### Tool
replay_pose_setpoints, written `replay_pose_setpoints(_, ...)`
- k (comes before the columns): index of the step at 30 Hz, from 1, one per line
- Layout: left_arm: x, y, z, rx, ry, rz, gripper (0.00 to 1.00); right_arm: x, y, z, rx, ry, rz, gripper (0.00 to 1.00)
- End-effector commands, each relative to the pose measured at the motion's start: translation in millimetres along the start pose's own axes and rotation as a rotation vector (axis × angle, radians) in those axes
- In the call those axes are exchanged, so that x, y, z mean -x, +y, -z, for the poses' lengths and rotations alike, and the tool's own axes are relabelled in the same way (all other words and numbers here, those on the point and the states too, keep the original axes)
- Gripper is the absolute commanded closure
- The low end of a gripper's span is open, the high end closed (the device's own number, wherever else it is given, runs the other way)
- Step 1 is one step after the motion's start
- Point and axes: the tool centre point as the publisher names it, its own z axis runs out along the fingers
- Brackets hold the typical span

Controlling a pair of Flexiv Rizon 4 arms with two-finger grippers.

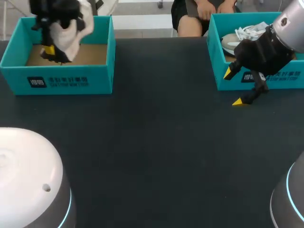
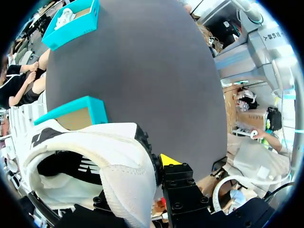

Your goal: Take the shoe out of the shoebox, open the shoe tongue, remove and reinsert the insole, then place the shoe into the shoebox

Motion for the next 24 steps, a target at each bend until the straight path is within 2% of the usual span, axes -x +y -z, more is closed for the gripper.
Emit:
replay_pose_setpoints(1, 10.0, 62.2, 0.1, -0.115, 0.011, -0.001, 1.0, 0.6, 0.5, -0.8, -0.003, 0.001, -0.001, 0.0)
replay_pose_setpoints(4, 17.7, 90.1, -1.4, -0.133, 0.016, 0.003, 1.0, 0.6, 0.5, -0.8, -0.003, 0.001, -0.001, 0.0)
replay_pose_setpoints(8, 19.2, 121.3, -2.0, -0.094, -0.003, 0.034, 1.0, 0.6, 0.5, -0.8, -0.003, 0.001, -0.001, 0.0)
replay_pose_setpoints(24, 19.2, 121.3, -2.0, -0.094, -0.003, 0.034, 1.0, 0.6, 0.5, -0.8, -0.003, 0.001, -0.001, 0.0)
